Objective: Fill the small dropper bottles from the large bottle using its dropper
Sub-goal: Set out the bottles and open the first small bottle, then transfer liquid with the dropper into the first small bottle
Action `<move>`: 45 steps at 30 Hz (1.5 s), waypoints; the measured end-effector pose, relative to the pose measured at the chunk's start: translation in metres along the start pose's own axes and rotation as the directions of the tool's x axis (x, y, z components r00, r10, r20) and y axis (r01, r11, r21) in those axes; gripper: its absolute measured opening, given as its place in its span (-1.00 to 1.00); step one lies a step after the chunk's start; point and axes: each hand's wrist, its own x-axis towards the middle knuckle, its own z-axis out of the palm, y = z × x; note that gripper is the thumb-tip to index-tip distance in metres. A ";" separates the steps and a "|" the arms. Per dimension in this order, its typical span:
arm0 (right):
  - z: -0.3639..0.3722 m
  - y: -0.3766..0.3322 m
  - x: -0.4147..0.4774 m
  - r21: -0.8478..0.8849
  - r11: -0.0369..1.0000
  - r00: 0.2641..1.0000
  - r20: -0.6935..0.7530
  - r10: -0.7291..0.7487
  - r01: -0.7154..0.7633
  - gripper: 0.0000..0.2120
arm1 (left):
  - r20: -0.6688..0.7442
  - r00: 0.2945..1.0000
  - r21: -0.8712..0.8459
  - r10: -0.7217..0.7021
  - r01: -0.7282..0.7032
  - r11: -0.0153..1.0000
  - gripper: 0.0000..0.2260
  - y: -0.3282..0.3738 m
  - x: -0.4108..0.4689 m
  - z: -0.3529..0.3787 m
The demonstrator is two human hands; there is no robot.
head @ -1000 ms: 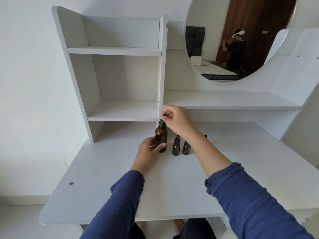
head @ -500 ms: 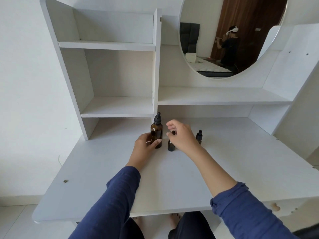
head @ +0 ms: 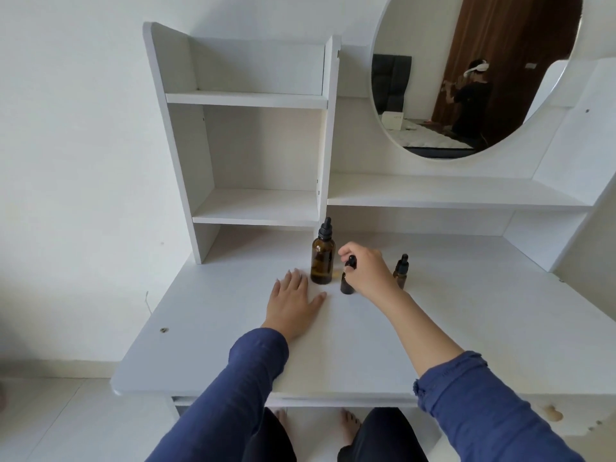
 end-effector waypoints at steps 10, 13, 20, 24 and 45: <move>0.012 -0.012 -0.034 0.031 0.998 0.998 -0.032 -0.055 0.056 -0.78 | 0.001 1.000 -0.072 -0.006 0.006 0.997 -0.42 0.015 -0.046 0.001; 0.016 -0.016 -0.045 0.038 0.995 0.993 -0.068 -0.095 0.097 -0.81 | -0.082 0.997 -0.206 0.000 -0.017 0.978 -0.51 0.018 -0.056 -0.001; 0.022 -0.023 -0.059 0.080 0.991 0.985 -0.143 -0.099 0.111 -0.83 | -0.184 0.979 -0.684 -0.087 -0.064 0.726 -0.73 0.022 -0.059 -0.006; 0.022 -0.022 -0.060 0.122 0.988 0.984 -0.158 -0.077 0.097 -0.84 | -0.162 0.986 -0.734 -0.042 -0.092 0.673 -0.82 0.021 -0.055 -0.011; 0.024 -0.010 -0.060 0.461 0.877 0.974 -0.223 -0.029 0.132 -0.82 | -0.150 0.989 -0.773 -0.001 -0.117 0.624 -0.81 0.012 -0.049 -0.004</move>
